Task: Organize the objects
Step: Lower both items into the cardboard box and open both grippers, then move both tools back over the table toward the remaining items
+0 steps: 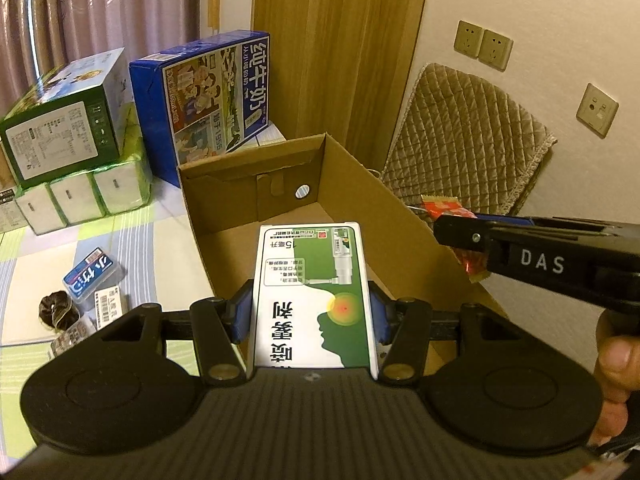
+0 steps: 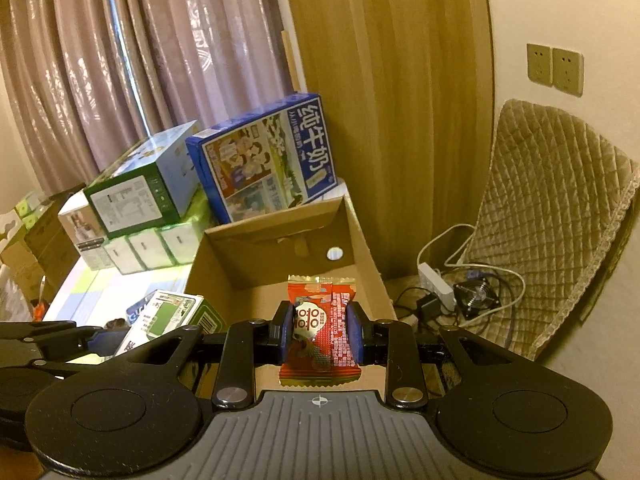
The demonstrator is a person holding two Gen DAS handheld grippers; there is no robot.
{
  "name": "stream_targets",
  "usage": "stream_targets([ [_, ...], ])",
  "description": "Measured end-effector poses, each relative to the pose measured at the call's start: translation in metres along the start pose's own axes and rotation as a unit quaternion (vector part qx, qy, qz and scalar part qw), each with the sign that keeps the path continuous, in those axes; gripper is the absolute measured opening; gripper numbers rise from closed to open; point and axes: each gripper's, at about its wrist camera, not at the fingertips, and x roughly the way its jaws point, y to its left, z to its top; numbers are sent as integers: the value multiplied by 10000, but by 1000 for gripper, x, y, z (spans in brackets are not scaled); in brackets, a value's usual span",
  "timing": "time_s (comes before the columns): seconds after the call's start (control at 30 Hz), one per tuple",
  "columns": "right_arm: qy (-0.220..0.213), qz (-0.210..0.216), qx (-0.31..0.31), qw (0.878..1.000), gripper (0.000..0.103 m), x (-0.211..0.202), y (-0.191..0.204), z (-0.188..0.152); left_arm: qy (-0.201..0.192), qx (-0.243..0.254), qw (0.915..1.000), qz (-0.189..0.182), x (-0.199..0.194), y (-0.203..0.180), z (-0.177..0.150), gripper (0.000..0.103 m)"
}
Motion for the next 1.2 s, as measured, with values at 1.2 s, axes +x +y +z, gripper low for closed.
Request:
stream_targets([
  [1.2,-69,473,500,9976,63,-11,3,-11,-135,-446,9982,365,-44,64,-36,68],
])
